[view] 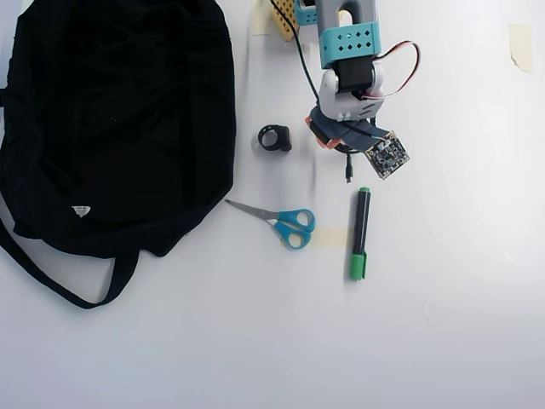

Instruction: Put the cable into the black bag

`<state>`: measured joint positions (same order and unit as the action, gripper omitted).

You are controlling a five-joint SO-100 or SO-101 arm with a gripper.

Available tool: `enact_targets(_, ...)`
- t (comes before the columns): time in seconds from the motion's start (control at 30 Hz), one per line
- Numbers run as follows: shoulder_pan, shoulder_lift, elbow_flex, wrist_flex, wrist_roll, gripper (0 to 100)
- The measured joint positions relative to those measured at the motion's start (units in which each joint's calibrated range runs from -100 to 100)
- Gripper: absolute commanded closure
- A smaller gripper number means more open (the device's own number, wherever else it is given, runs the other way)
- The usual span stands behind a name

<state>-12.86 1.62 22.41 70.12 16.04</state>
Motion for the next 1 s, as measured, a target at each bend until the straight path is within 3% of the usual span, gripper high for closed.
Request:
enact_targets(0.3,0.0,0.0,-11.2,12.3,-0.7,98)
enact_targets(0.63,-0.5,0.0,-24.6,27.0,-11.1,98)
enact_targets(1.0,5.3,-2.8,-25.1,27.7,-13.9,98)
